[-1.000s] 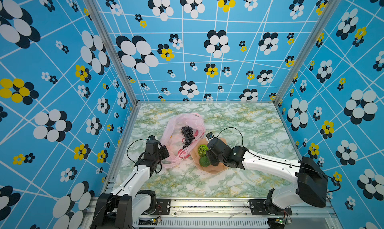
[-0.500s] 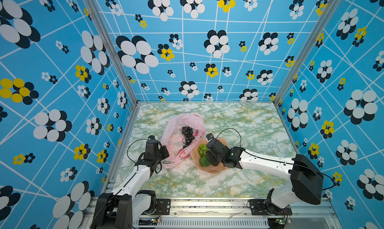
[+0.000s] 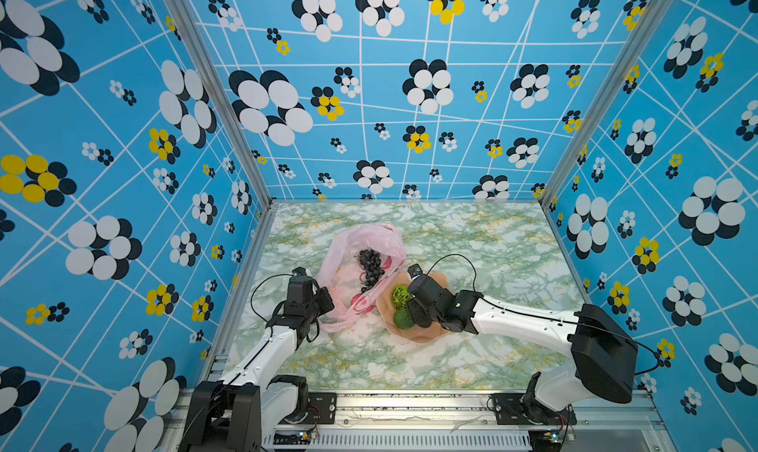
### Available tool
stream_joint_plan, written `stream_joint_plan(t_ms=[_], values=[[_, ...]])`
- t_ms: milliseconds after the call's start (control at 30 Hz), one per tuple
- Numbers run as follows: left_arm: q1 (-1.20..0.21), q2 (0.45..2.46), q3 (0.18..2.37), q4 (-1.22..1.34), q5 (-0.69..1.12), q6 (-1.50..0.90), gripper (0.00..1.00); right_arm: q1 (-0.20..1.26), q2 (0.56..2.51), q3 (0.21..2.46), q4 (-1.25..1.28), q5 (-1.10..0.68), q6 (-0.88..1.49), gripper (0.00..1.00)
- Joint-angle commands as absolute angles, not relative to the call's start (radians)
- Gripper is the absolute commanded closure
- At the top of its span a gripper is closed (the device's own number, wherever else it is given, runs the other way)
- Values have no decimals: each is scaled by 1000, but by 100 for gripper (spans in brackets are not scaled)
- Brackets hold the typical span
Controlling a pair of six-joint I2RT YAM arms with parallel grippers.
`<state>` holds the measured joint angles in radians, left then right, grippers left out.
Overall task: Take fruits out of the plastic bag
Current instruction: Place the fruit on the plate, then pick up the fruit from the plastic bag.
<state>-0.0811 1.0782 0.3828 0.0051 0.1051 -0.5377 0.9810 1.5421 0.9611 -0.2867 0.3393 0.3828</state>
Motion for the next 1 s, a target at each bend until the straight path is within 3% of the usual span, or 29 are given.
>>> stream_joint_plan(t_ms=[0, 333, 633, 967], values=[[-84, 1054, 395, 2, 91, -531, 100, 979, 1498, 1013, -338, 354, 402, 34], [-17, 978, 356, -18, 87, -582, 100, 1006, 1618, 1262, -333, 263, 376, 34], [79, 926, 326, -64, 95, -641, 100, 1018, 1943, 1646, -378, 94, 366, 36], [138, 988, 329, -69, 119, -665, 100, 1031, 2253, 2003, -498, 21, 348, 38]])
